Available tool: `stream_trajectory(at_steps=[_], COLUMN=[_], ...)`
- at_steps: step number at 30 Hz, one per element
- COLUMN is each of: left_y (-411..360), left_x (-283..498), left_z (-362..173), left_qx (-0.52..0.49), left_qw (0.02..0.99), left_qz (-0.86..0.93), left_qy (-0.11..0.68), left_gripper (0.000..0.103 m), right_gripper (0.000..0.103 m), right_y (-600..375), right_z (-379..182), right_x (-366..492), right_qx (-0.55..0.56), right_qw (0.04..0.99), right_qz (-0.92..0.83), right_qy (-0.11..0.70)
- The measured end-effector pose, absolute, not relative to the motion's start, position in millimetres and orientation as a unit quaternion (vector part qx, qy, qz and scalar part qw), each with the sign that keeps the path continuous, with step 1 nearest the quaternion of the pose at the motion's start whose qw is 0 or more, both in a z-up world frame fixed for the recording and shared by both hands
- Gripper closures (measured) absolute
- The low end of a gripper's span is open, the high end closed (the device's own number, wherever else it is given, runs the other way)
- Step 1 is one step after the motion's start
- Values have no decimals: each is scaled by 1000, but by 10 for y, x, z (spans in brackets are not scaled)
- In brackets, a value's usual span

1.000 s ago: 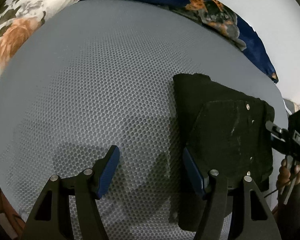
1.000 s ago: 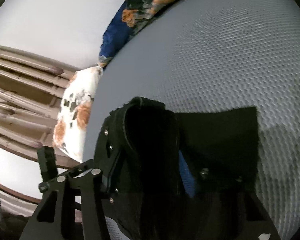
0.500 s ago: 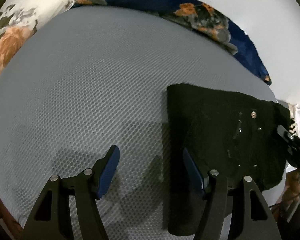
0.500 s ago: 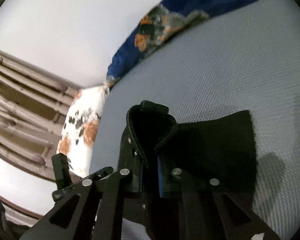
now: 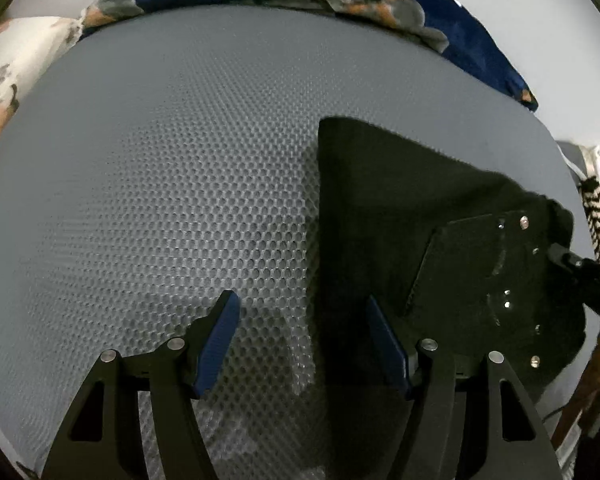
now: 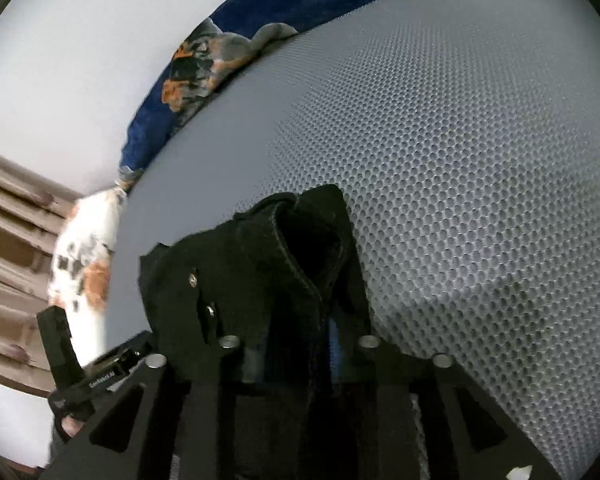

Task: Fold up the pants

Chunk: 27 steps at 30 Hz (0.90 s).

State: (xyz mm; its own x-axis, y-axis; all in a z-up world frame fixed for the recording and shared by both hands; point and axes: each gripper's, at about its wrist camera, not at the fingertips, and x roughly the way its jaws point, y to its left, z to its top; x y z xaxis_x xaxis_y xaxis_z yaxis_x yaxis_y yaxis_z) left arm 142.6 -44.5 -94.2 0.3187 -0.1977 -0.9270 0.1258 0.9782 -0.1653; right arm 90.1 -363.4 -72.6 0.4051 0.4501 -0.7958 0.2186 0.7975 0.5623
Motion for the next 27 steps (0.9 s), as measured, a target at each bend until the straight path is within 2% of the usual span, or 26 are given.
stream_trajectory(at_steps=[2, 27], left_y=[-450, -633], left_x=[1432, 812], left_z=[-926, -735], left_qx=[-25, 27], left_qw=[813, 818], left_qz=[-101, -134], left_qy=[573, 559], left_gripper=[36, 36], right_gripper=[74, 73], right_y=[-3586, -3448], right_z=[-688, -353], right_x=[895, 163], right_qx=[300, 253], right_qw=[780, 798], right_qz=[67, 61], right_qy=[545, 544])
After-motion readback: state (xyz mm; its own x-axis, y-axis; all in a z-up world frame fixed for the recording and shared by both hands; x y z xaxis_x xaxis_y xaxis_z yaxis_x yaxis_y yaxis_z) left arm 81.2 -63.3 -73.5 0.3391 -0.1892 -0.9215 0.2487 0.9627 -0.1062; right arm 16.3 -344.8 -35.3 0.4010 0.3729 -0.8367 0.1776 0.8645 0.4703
